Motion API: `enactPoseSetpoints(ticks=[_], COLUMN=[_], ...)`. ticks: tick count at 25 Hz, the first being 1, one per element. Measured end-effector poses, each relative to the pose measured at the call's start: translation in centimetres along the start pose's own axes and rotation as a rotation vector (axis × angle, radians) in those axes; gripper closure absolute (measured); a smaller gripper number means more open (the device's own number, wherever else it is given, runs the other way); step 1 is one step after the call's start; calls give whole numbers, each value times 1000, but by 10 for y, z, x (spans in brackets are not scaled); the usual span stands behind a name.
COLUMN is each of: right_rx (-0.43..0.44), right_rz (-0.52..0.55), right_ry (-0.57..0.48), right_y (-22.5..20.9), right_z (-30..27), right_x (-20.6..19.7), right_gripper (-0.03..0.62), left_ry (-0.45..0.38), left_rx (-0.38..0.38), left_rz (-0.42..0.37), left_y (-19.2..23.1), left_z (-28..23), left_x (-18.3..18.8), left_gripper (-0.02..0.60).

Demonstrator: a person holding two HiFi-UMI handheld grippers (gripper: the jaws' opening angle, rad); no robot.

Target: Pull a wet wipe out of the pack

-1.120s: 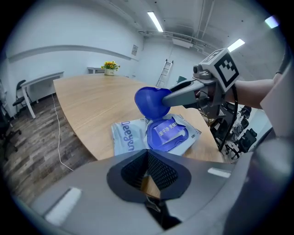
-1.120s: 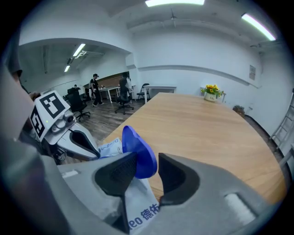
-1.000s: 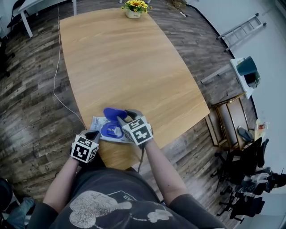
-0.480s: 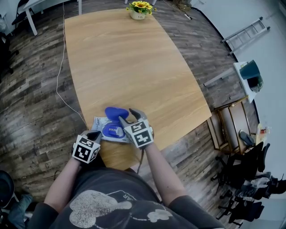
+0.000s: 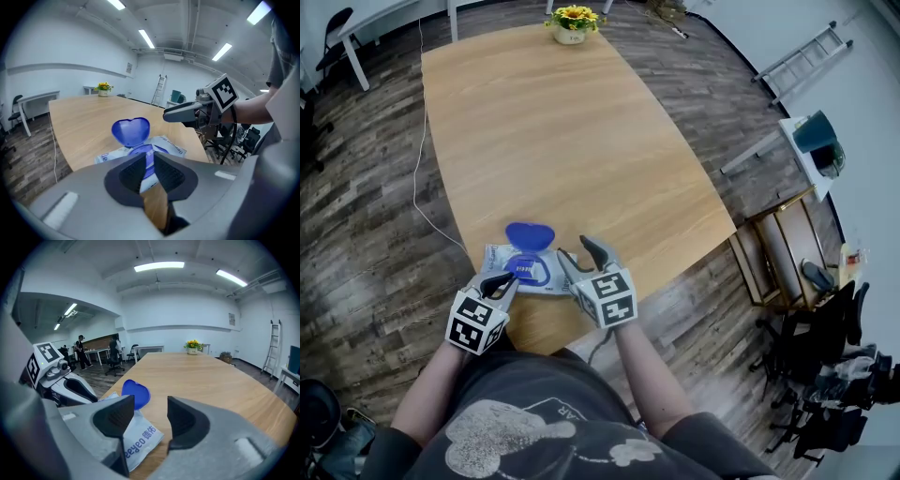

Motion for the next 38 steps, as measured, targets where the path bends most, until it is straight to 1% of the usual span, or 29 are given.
enactPoseSetpoints(ticks=[1, 2, 3, 5, 6, 8, 10, 11, 12, 13, 15, 18, 21, 24, 25, 27, 31, 35, 38], right_rx=[7, 16, 25, 43, 49, 54, 61, 68, 75, 83, 97, 109, 114, 125, 128, 131, 137, 144, 144], right_rz=[-3, -3, -3, -10, -9, 24, 79, 95, 101, 101, 95, 86, 75, 74, 76, 78, 84, 86, 87], right_ry=[5, 8, 7, 2, 5, 29, 57, 65, 69, 72, 76, 78, 66, 57, 56, 55, 49, 57, 63], right_y=[4, 8, 12, 19, 22, 30, 38, 41, 43, 44, 46, 42, 36, 34, 33, 32, 35, 43, 52], right_z=[4, 9, 13, 22, 25, 29, 33, 35, 38, 40, 45, 51, 54, 54, 52, 49, 38, 23, 13], right_x=[-3, -5, -8, -12, -15, -22, -29, -33, -37, -40, -48, -57, -58, -55, -54, -51, -39, -31, -25], right_gripper=[382, 382, 382, 382, 382, 382, 382, 382, 382, 382, 382, 382, 382, 382, 383, 382, 383, 384, 387], left_ry=[3, 4, 3, -7, -10, -6, 1, 6, 13, 23, 40, 45, 37, 18, 12, -7, -43, -38, -30], left_rx=[-13, -18, -14, 25, 56, 138, 234, 273, 301, 319, 344, 391, 434, 469, 479, 492, 494, 451, 420], left_rz=[-10, -21, -38, -99, -147, -271, -400, -441, -457, -452, -415, -375, -345, -312, -300, -271, -197, -140, -117], left_y=[-7, -13, -19, -25, -27, -29, -31, -31, -31, -31, -30, -27, -22, -18, -17, -13, -2, 7, 11], left_z=[-2, -5, -7, -12, -15, -21, -28, -31, -34, -37, -41, -44, -43, -36, -34, -28, -15, -9, -8], left_x=[1, 2, 3, 6, 6, 4, 1, 1, 1, 1, 2, 5, 12, 16, 16, 17, 12, 3, -4], left_gripper=[475, 457, 457, 435, 409, 366, 350, 348, 345, 345, 347, 370, 418, 523, 544, 545, 546, 546, 548])
Point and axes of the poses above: the fingertips, and each gripper's own axes: z backward along the fingers, y to its left, x out of its top, the point moved 6 cm from there along z, backward along the fingers, and after that the axes turned 9 degrees about x, right-handed, at the moved point
